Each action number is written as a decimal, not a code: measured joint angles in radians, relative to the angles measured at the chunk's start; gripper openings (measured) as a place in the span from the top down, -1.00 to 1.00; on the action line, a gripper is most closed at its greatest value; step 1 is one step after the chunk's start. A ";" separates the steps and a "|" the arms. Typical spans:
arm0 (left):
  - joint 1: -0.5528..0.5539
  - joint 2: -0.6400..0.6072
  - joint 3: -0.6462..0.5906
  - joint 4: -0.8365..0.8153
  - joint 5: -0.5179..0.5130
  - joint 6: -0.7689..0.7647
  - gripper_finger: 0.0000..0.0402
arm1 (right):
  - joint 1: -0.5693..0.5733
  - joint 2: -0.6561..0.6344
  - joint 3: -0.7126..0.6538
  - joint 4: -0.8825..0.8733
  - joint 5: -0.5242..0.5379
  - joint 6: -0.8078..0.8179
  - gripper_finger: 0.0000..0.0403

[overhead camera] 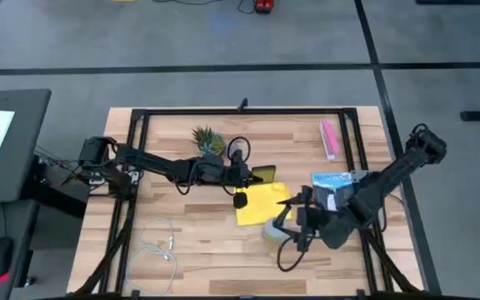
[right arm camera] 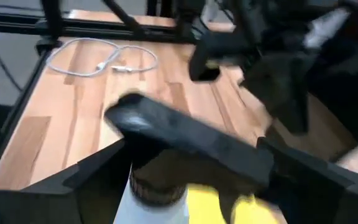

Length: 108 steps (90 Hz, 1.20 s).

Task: Apply microfiber cloth
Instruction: Spray the front side of the cellphone using a spray bottle

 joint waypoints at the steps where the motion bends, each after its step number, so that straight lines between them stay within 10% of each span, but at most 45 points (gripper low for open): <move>1: -0.001 0.000 0.000 0.000 0.000 0.000 0.94 | 0.005 0.000 0.000 -0.009 0.006 0.015 -0.64; 86: -0.014 0.000 0.000 -0.028 0.000 0.008 0.94 | 0.083 0.326 0.126 -0.112 0.290 0.597 -0.63; 108: -0.014 0.000 0.000 -0.027 -0.004 0.008 0.94 | 0.087 0.339 0.148 -0.169 0.289 0.597 -0.24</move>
